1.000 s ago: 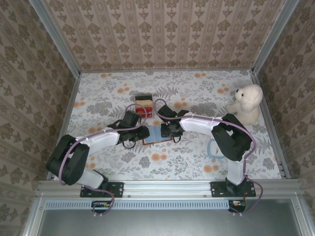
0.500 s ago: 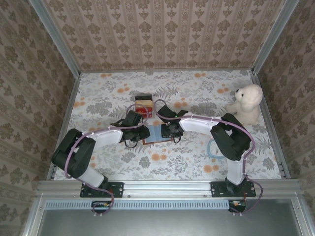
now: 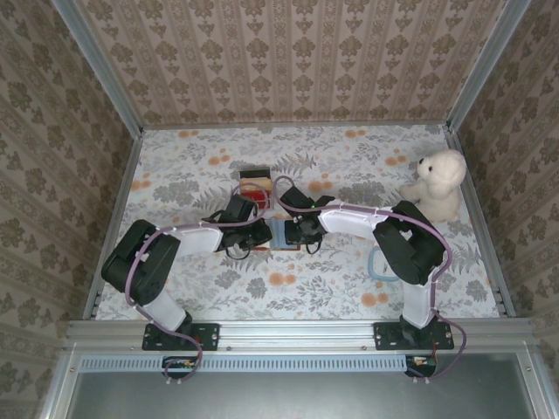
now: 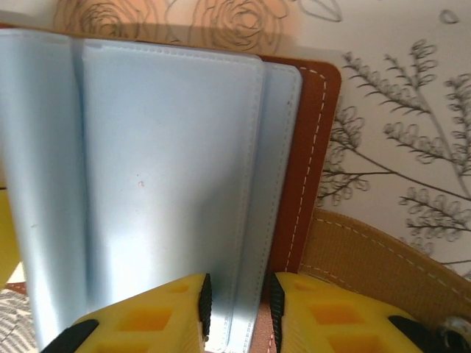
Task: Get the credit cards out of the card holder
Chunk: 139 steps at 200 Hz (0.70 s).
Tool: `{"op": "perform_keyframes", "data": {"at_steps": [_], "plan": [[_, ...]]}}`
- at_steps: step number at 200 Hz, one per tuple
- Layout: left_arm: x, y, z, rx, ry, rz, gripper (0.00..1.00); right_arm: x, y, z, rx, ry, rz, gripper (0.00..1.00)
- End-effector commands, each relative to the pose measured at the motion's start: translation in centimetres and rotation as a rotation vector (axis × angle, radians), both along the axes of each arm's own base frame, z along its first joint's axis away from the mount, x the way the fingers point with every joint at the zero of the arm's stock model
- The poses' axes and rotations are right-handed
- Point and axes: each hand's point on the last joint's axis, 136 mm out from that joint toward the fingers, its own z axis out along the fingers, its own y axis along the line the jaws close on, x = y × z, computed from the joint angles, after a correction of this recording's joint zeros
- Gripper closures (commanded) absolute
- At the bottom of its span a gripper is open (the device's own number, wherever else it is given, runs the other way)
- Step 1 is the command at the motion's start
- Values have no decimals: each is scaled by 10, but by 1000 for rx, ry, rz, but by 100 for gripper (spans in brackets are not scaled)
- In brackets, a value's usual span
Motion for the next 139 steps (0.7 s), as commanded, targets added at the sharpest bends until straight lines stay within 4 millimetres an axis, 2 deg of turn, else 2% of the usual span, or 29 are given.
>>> {"op": "perform_keyframes", "data": {"at_steps": [1,53,85,104,121,139], "plan": [[-4,-16,6,-57,14,-54,91,-17,18,-12,83,62,61,70],[-8,-12,7,-48,15,-52,92,-11,13,1,67,16,61,73],[-5,-4,30,-27,-36,-52,84,-7,7,24,72,-35,69,68],[-2,10,48,15,-77,-38,68,-7,5,48,100,-82,88,58],[0,28,65,66,-117,-18,46,-8,4,76,136,-130,97,46],[5,51,84,130,-166,9,28,-8,0,113,176,-208,103,32]]}}
